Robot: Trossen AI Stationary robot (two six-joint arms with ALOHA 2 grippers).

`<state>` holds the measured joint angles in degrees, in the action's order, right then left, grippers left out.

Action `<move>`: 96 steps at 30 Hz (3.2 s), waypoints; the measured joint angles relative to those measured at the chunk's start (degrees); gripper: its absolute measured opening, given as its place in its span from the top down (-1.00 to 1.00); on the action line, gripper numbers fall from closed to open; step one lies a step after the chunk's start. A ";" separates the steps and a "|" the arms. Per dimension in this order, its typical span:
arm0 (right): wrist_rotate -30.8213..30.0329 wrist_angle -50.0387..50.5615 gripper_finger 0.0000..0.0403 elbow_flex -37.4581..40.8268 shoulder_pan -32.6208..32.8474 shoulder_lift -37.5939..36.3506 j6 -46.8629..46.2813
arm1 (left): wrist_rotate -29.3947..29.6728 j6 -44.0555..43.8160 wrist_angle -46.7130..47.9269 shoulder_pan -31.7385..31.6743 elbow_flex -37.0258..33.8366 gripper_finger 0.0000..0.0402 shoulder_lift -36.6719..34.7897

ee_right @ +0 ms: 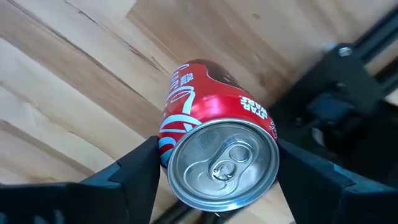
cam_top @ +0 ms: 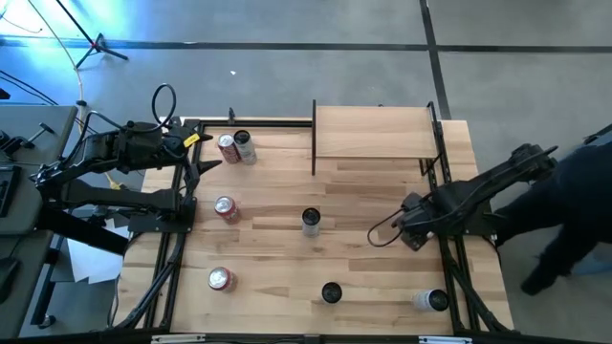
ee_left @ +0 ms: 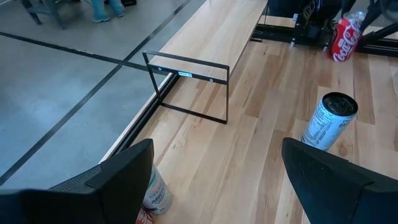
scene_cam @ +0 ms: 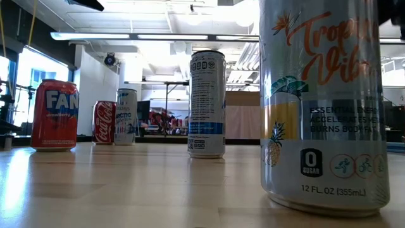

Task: Place canned beverage on shelf
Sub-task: Put the red soda can on the shelf

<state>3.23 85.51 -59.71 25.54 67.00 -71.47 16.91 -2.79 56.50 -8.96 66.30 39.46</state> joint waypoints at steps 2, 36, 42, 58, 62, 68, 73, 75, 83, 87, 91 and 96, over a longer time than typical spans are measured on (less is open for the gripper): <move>-0.91 2.93 -0.32 -2.65 -0.02 -0.32 0.97 | 0.00 0.00 0.01 0.01 0.01 -0.67 0.02; -10.14 4.11 -0.35 -21.07 -35.01 12.46 54.92 | 0.00 0.00 -0.01 0.01 0.00 -0.67 0.01; -12.93 4.43 -0.35 -30.58 -39.95 16.91 61.10 | 0.00 0.00 0.00 0.01 0.01 -0.67 0.01; -10.78 4.64 -0.36 -37.85 -49.70 18.34 71.52 | -0.01 0.00 0.00 0.01 0.00 -0.67 0.01; -11.70 4.63 -0.36 -37.61 -49.63 18.29 74.80 | 0.00 0.00 -0.01 0.01 0.02 -0.67 0.01; -11.55 4.66 -0.36 -37.61 -51.24 18.29 76.99 | -0.01 0.00 0.01 0.01 0.01 -0.67 0.01; -11.57 4.67 -0.36 -37.57 -51.54 18.24 78.62 | 0.00 0.00 -0.01 0.00 0.02 -0.67 0.01; -11.63 4.69 -0.36 -37.50 -51.56 17.93 79.12 | 0.00 0.00 0.01 0.00 0.02 -0.67 0.00; -20.93 3.74 -0.36 -37.26 -52.09 14.22 77.73 | -0.01 0.00 0.00 0.01 0.01 -0.67 0.00; -18.46 4.57 -0.36 -37.26 -51.95 12.92 77.04 | 0.00 0.00 0.01 0.00 0.01 -0.67 0.00; -18.13 4.40 -0.36 -37.26 -52.05 13.00 77.26 | 0.00 0.00 -0.01 0.01 0.00 -0.67 0.01; -17.71 4.35 -0.36 -37.28 -52.75 14.37 79.74 | 0.00 0.00 0.01 0.00 0.01 -0.67 0.00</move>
<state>-14.48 89.86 -96.99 -27.21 81.38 8.27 16.91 -2.79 56.51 -8.97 66.31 39.46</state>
